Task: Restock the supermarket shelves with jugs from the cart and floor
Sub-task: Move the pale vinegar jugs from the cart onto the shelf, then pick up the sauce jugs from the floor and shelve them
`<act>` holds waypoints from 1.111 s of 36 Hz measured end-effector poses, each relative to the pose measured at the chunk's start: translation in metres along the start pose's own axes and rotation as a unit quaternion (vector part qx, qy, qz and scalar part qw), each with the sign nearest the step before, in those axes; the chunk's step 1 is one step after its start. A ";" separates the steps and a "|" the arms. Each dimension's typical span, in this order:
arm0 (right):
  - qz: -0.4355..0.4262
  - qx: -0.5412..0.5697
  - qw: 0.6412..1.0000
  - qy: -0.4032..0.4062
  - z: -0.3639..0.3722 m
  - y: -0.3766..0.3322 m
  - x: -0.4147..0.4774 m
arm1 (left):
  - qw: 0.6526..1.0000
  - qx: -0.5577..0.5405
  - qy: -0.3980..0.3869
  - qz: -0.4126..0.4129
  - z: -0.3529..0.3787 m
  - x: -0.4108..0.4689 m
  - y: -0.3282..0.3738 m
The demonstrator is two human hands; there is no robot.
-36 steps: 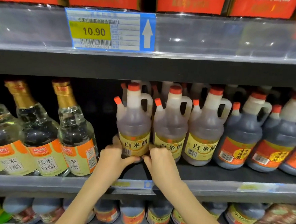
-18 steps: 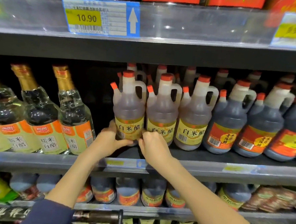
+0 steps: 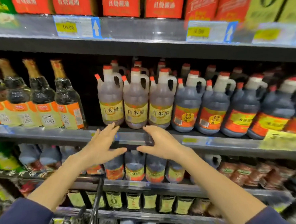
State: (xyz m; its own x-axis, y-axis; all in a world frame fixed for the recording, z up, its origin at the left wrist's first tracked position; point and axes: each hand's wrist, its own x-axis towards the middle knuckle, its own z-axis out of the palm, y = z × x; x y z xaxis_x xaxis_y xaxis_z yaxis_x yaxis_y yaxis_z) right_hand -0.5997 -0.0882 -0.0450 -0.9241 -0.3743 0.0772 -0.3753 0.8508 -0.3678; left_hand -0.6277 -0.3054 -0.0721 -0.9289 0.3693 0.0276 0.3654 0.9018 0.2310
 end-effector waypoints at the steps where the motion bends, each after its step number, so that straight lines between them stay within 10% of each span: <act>1: 0.002 -0.010 1.000 0.000 -0.002 0.004 -0.010 | 1.000 0.003 -0.002 0.008 0.002 -0.005 0.006; 25: 0.233 -0.080 0.969 0.025 -0.050 0.115 -0.269 | 0.968 0.067 -0.056 0.234 0.043 -0.021 0.227; 40: 0.515 -0.070 0.853 0.041 -0.077 0.171 -0.424 | 0.852 0.132 -0.135 0.488 0.101 0.052 0.417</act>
State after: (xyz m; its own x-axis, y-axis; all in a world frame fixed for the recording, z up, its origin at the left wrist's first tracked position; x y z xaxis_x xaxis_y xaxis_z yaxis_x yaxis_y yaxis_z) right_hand -0.2781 0.2442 -0.0694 -0.7689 0.6206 -0.1535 0.6392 0.7509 -0.1659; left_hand -0.5178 0.1122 -0.0725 -0.1402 0.9784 -0.1520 0.9899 0.1415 -0.0023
